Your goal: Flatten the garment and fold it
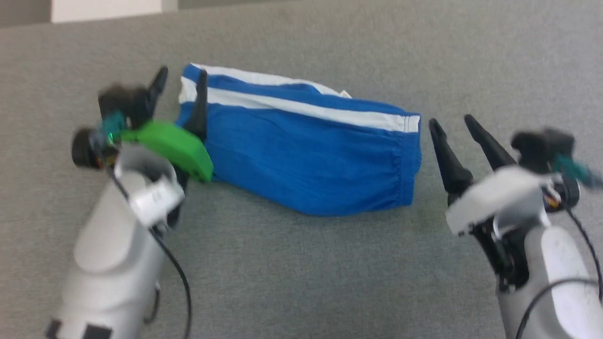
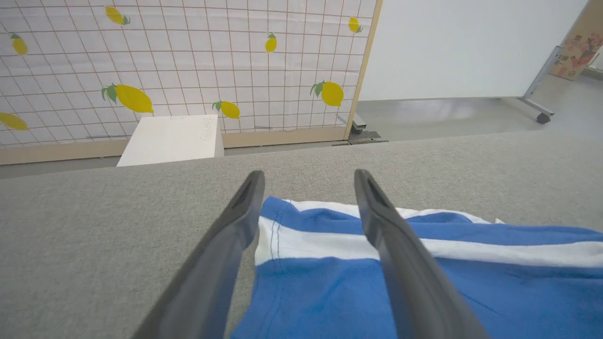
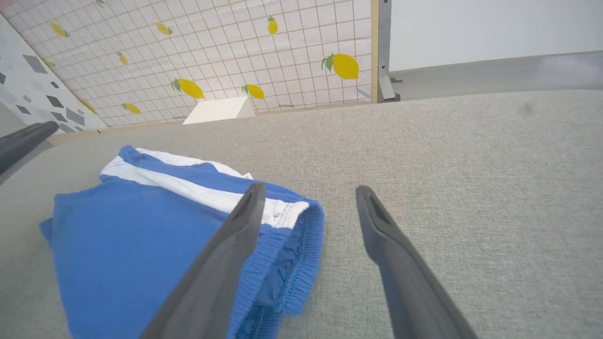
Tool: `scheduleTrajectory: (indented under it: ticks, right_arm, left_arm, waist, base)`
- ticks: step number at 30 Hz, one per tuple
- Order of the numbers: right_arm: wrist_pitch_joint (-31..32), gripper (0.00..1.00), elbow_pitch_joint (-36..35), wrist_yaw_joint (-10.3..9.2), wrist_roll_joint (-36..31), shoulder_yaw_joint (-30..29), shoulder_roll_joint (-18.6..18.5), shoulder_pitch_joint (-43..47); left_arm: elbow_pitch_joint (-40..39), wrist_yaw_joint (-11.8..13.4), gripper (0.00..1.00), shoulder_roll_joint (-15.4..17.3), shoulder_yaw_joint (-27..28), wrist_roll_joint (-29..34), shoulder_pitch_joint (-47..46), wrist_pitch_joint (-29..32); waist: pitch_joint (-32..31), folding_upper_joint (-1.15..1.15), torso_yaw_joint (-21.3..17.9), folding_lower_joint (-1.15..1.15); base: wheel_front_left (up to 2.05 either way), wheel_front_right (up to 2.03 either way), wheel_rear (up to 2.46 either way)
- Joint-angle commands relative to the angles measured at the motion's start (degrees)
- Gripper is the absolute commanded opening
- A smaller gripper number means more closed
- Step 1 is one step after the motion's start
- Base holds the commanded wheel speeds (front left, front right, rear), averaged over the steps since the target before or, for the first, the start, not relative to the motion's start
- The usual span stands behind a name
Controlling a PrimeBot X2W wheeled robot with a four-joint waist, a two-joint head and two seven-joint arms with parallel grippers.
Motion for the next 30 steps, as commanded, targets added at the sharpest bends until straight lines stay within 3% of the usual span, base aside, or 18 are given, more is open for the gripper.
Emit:
scheduleTrajectory:
  ticks: [1, 5, 8, 17, 23, 24, 30]
  right_arm:
    - [-4.24, 1.00, -0.69, -0.08, 0.74, 0.15, 0.10, 2.02]
    - [-16.95, 1.00, -1.22, -0.08, 1.10, -0.14, 0.10, 7.57]
    - [-22.69, 1.00, -0.79, -0.08, 0.66, -0.99, 0.10, 11.19]
    - [-25.79, 1.00, -3.78, -0.08, -0.87, -2.69, 0.10, 17.80]
    - [-25.86, 1.00, -6.26, -0.08, -0.97, -1.84, 0.10, 18.17]
    - [-25.87, 1.00, -7.12, -0.08, -0.72, -0.93, 0.10, 17.97]
    - [-25.87, 1.00, -8.13, -0.08, -0.11, 1.17, 0.10, 17.48]
  left_arm:
    - [-0.92, 0.93, 1.00, -0.71, 0.29, 0.62, 2.53, -2.33]
    - [-2.39, 1.34, 1.00, -2.24, 0.82, -0.26, 7.70, -6.76]
    - [-2.52, 1.09, 1.00, -2.99, 1.18, -0.66, 9.98, -7.96]
    - [5.06, -0.75, 1.00, -2.94, 2.24, -1.74, 9.28, -7.92]
    - [14.92, -0.03, 1.00, -2.69, 2.57, -3.10, 3.30, -1.19]
    - [19.66, 1.08, 1.00, -2.60, 2.51, -3.64, 0.38, 3.89]
    - [28.00, 3.42, 1.00, -2.15, 1.70, -4.36, -4.43, 16.13]
  waist:
    - [-4.11, 0.00, 1.71, 0.00]
    - [-6.79, 0.00, 2.24, 0.00]
    - [-8.08, 0.00, 2.48, 0.00]
    - [-8.59, 0.00, 1.03, 0.00]
    - [-7.65, 0.00, -0.88, 0.00]
    - [-7.24, 0.00, -1.91, 0.00]
    - [-6.27, 0.00, -4.07, 0.00]
  base:
    - [0.00, 0.00, 0.00]
    - [0.00, 0.00, 0.00]
    - [0.00, 0.00, 0.00]
    - [0.00, 0.00, 0.00]
    - [0.00, 0.00, 0.00]
    - [0.00, 0.00, 0.00]
    - [0.00, 0.00, 0.00]
